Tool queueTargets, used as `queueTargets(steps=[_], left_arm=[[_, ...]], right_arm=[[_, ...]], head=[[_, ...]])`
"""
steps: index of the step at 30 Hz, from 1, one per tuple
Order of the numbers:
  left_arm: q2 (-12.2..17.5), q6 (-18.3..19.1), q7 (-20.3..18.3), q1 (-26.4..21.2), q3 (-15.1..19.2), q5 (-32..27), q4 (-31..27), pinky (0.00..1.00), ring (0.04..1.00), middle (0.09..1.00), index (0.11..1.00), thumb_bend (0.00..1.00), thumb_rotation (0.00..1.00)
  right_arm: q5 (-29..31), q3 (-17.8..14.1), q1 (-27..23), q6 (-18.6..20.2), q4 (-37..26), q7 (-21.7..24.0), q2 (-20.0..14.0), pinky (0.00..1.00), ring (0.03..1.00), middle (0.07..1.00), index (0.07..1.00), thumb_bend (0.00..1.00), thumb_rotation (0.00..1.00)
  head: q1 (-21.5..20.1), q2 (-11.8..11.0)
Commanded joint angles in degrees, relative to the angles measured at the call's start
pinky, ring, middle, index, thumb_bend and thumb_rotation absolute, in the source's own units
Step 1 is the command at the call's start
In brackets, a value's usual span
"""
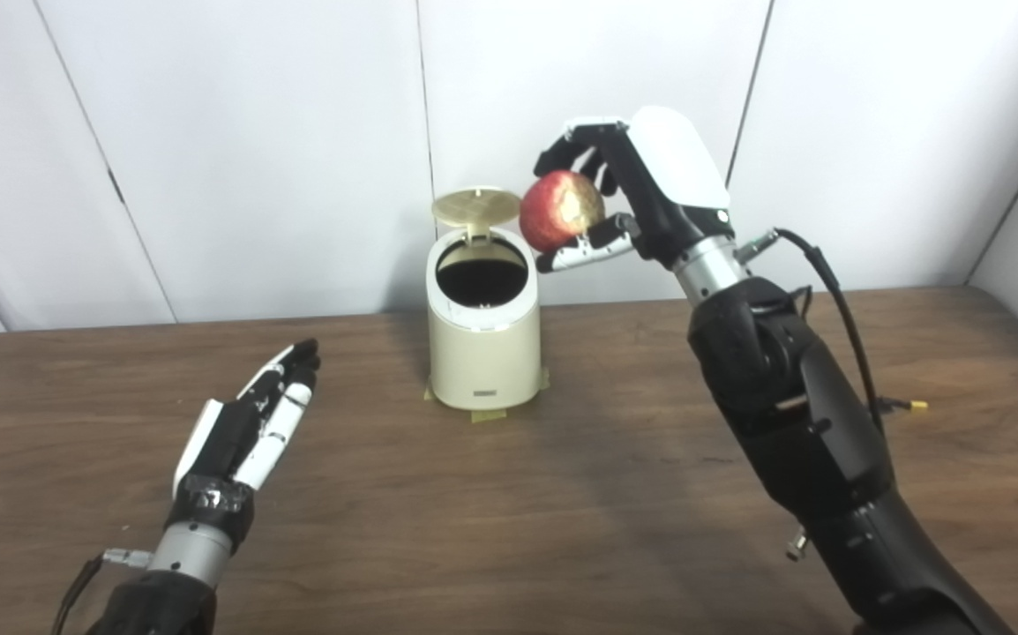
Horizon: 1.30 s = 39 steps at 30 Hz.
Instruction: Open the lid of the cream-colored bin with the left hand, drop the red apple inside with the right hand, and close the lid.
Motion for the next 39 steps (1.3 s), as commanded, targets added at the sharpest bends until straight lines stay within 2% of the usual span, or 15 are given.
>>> queueTargets(steps=[1, 5, 9, 13, 15, 22, 31, 39], left_arm=[[-0.2, -0.5, -0.5, -1.4, 0.9, 0.9, -1.3, 0.91, 0.927, 0.92, 0.914, 0.43, 0.75], [-1.4, -0.5, -0.8, -1.1, 1.4, 1.1, -1.6, 0.93, 0.934, 0.925, 0.914, 0.43, 0.74], [-2.3, -0.5, -1.4, -1.0, 1.5, 1.7, -1.9, 0.93, 0.933, 0.925, 0.914, 0.43, 0.74], [-3.1, -0.5, -1.5, -1.1, 1.5, 2.6, -2.1, 0.92, 0.931, 0.921, 0.912, 0.44, 0.75], [-3.5, -0.5, -1.6, -1.1, 1.5, 3.2, -2.2, 0.92, 0.931, 0.919, 0.913, 0.43, 0.75], [-4.8, -0.6, -2.3, -1.2, 1.9, 3.8, -2.5, 0.91, 0.933, 0.922, 0.917, 0.42, 0.73], [-5.7, -0.5, -2.7, -1.5, 2.4, 4.6, -3.0, 0.91, 0.932, 0.919, 0.918, 0.39, 0.71], [-6.1, -0.5, -3.3, -1.2, 2.9, 5.2, -3.3, 0.92, 0.931, 0.918, 0.918, 0.38, 0.69]], right_arm=[[0.1, -0.2, -4.4, -1.8, 0.0, -0.4, 0.8, 0.35, 0.401, 0.506, 0.51, 0.5, 0.0], [1.0, 0.0, -6.0, -2.8, 3.0, -1.1, 2.8, 0.35, 0.406, 0.504, 0.508, 0.5, 0.0], [0.3, 0.7, -7.3, -4.2, 6.5, -2.4, 4.5, 0.44, 0.402, 0.498, 0.513, 0.5, 0.0], [1.1, 0.9, -8.1, -4.5, 9.9, -2.6, 6.1, 0.35, 0.401, 0.507, 0.524, 0.5, 0.0], [1.6, 0.7, -8.3, -4.8, 11.3, -2.6, 6.6, 0.34, 0.405, 0.508, 0.524, 0.5, 0.0], [1.0, 2.0, -8.4, -4.7, 13.5, -2.0, 7.1, 0.33, 0.402, 0.505, 0.518, 0.5, 0.0], [1.7, 2.4, -8.7, -6.6, 18.0, -4.0, 7.3, 0.33, 0.399, 0.505, 0.515, 0.5, 0.0], [1.7, 2.5, -11.1, -7.8, 23.9, -6.7, 7.6, 0.35, 0.394, 0.496, 0.521, 0.5, 0.0]], head=[[0.1, 0.0], [0.7, 0.1], [0.8, 0.3], [1.2, 0.4], [1.4, 0.6], [2.1, 0.9], [2.4, 1.1], [2.3, 1.1]])
